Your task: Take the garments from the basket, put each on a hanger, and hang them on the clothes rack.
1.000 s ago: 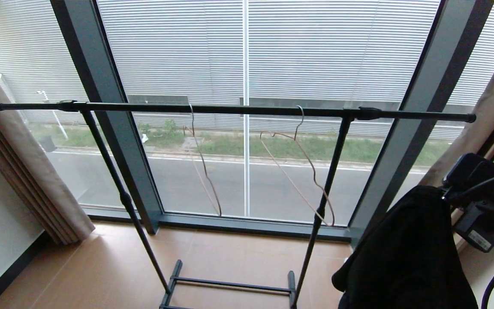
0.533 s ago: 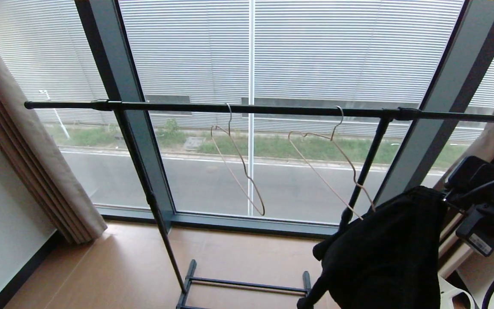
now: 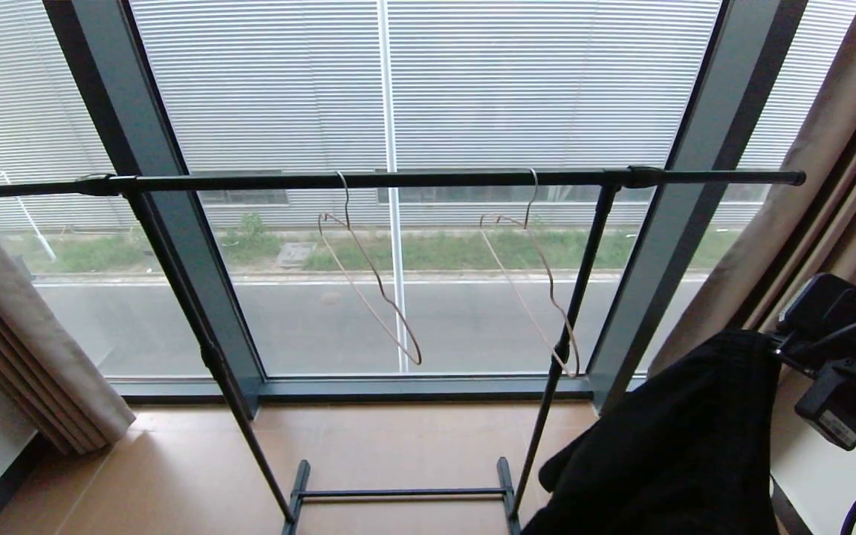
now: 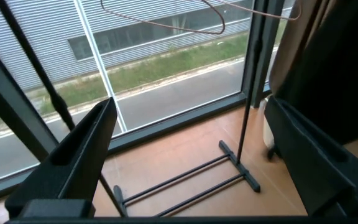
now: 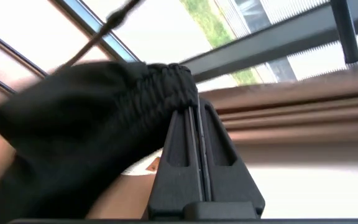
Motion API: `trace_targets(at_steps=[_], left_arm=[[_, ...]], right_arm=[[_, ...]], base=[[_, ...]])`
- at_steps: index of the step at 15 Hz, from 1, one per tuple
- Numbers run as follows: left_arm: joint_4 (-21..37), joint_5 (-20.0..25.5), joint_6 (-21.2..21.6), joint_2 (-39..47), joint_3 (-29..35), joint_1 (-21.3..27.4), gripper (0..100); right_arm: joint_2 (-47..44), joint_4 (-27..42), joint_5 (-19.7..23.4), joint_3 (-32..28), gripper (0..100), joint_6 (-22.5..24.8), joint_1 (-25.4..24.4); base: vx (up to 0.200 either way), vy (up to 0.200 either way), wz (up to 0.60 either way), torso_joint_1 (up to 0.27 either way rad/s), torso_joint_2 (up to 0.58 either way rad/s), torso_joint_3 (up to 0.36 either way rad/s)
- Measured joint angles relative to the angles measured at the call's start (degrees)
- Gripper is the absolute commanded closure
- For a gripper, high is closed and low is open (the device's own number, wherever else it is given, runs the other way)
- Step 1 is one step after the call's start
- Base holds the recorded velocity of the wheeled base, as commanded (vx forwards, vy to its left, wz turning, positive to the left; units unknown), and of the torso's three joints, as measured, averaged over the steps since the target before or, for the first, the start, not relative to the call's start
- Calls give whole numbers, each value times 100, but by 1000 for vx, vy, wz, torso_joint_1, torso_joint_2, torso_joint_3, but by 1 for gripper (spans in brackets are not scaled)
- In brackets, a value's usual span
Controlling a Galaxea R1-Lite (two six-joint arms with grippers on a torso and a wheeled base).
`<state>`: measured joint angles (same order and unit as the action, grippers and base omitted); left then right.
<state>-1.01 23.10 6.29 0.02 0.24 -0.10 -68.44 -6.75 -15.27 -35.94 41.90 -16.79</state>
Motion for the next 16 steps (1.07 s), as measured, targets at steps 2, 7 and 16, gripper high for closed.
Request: trace_targets(at_steps=[2,7,16], left_arm=[[0,10,2,0,2,-4,0],[0,10,5,0,-6,-4,0],[541,-280,-167,1452,1017,-133,0]], right_arm=[[11,5,-7,0,100,0,6],[24,-6,11,-9,100,-7,6],[-146,1076,124,-1342,100,-2907,-1242]], base=[[0,0,0,0,0,0],[0,0,-120,-40,101,56],[0,0,0,0,0,0]])
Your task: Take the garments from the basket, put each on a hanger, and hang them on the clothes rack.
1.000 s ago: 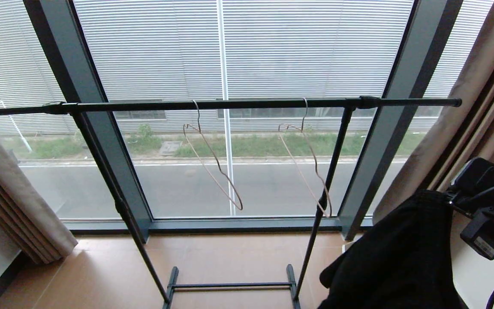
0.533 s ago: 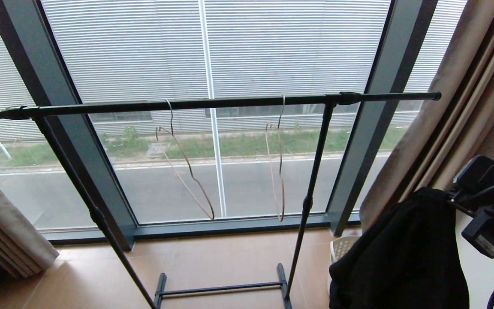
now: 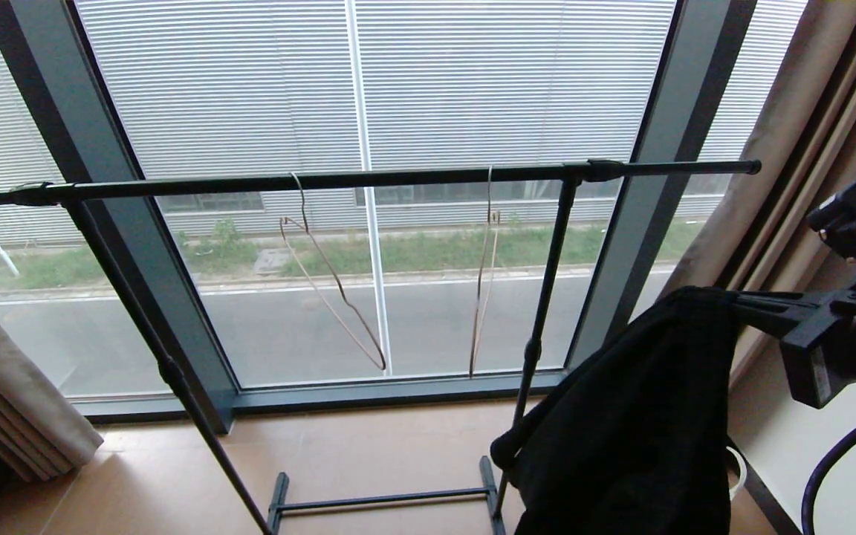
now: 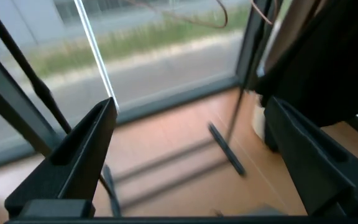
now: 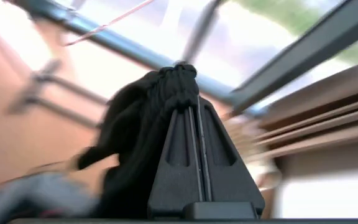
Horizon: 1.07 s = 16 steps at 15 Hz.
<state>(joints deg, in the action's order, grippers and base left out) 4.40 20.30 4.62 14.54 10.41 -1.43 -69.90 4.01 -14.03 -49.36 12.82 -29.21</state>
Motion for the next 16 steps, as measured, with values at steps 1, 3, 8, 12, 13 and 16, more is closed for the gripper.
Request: trace_targets(at_steps=[1,3,8,12,13,16], left_arm=[[35,1,-44,502,188,63,0],[60,-67,-110,1473,518,343,0],[-24,-939,-766,3645,1353,2185,0],[-1064,-1812,-1531,5254,1671,3962,0],[-1261,-1886,-1630,5624,1770,4283,0],[-1432,-1952,-1808,6517,2282,4958,0]], right_arm=[[-94,479,-20,-295,100,-558,-212],[-356,1074,-321,-816,100,-1560,-592],[-1342,1624,-1207,-1757,100,-3367,-1566],[-1874,2026,-1380,-2516,100,-3899,-1930],[-1985,2035,-1448,-2622,100,-3927,-1958],[-2324,2008,-1553,-2917,100,-3970,-1976]], base=[[0,0,0,0,0,0],[0,0,0,0,0,0],[0,0,0,0,0,0],[0,0,0,0,0,0],[0,0,0,0,0,0],[0,0,0,0,0,0]])
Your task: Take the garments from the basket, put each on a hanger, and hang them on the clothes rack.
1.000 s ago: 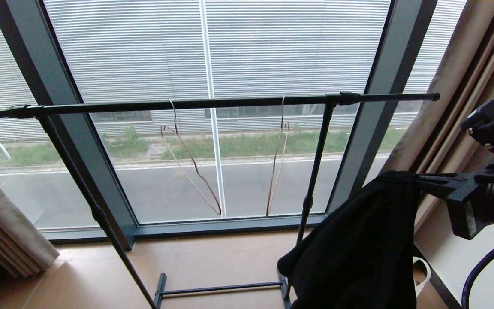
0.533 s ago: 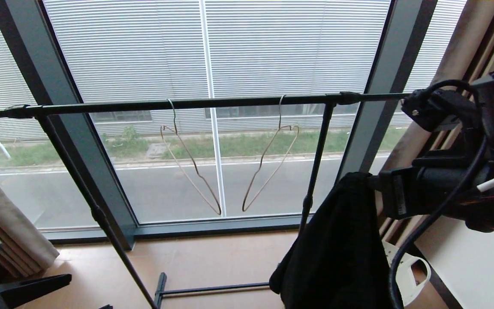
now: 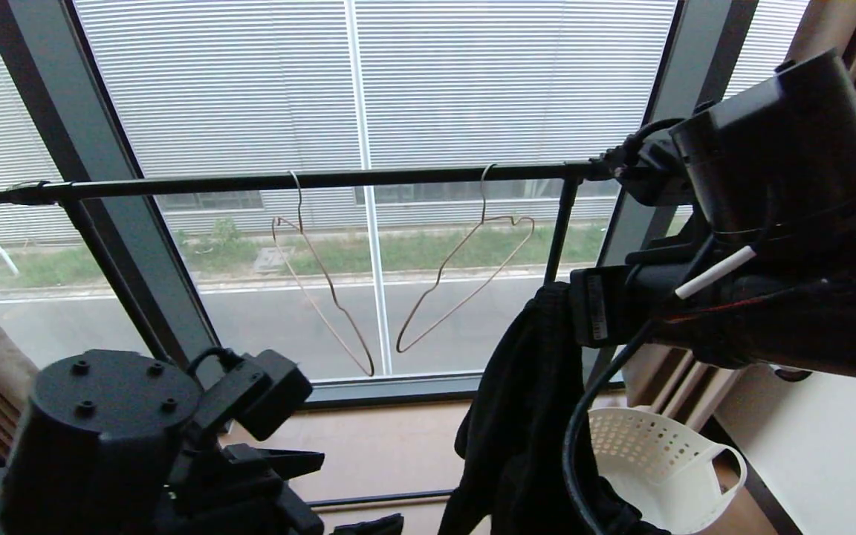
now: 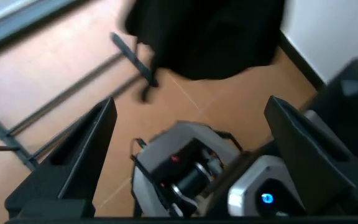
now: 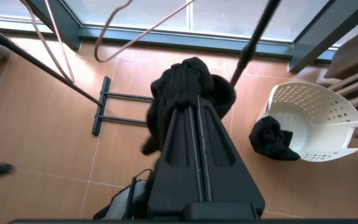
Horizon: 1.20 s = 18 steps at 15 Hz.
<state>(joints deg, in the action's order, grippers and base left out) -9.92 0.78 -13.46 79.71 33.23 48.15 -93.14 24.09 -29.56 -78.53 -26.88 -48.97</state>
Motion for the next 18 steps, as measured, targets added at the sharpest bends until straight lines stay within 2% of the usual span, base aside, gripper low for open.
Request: trace_targets(at_steps=[2,6,9,12,18], left_arm=[[-63,-12,-96,374,213,228,0],[-652,-5,-290,1008,369,435,0],[-962,-32,-347,1510,557,614,0],[-1030,-80,-668,2044,929,695,0],[-1303,-247,-706,2608,1101,750,0]], right_arm=[[-177,-4,-49,-171,100,1,-9],[-396,38,-84,-573,100,6,-148],[-471,45,-84,-612,100,1,-216],[-477,43,-89,-617,100,0,-229],[-418,51,-178,-556,100,-115,-240]], base=[[0,0,0,0,0,0],[0,0,0,0,0,0],[0,0,0,0,0,0],[0,0,0,0,0,0],[0,0,0,0,0,0]])
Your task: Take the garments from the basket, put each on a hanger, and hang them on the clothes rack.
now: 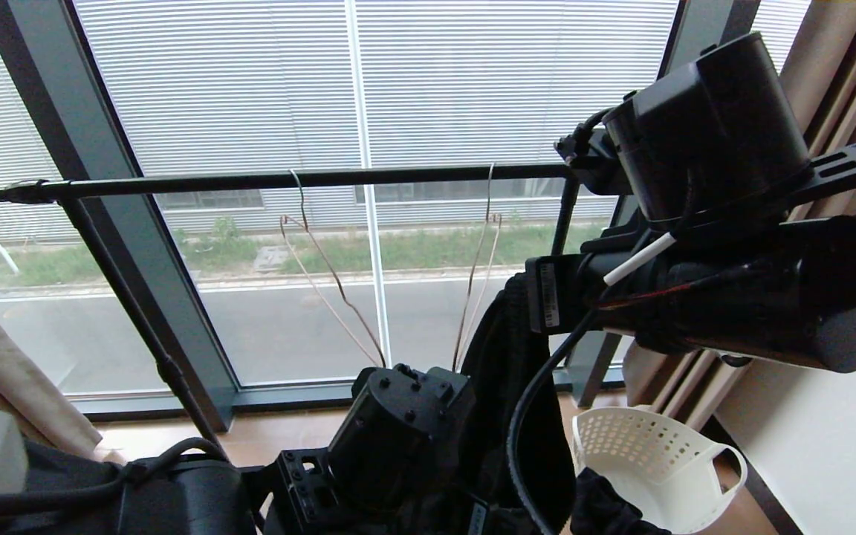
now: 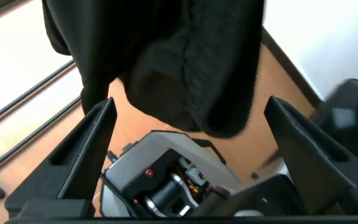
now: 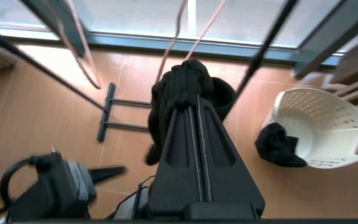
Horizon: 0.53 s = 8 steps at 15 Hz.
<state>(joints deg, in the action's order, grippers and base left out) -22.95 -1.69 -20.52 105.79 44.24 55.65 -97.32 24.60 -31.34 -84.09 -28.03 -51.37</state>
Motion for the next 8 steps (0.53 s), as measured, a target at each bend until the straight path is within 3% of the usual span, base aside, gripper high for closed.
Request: trace_targets(at_steps=[2,7,8], left_arm=[[-13,-328,-30,212,9,-124,0],[-13,-391,-173,457,-12,-483,0],[-11,-400,-178,472,-23,-513,100]], right_arm=[[123,-9,-148,135,100,-2,0],[581,-62,-183,551,100,-9,7],[661,-63,-194,590,100,-9,16]], base=[[0,0,0,0,0,0],[0,0,0,0,0,0],[0,0,0,0,0,0]])
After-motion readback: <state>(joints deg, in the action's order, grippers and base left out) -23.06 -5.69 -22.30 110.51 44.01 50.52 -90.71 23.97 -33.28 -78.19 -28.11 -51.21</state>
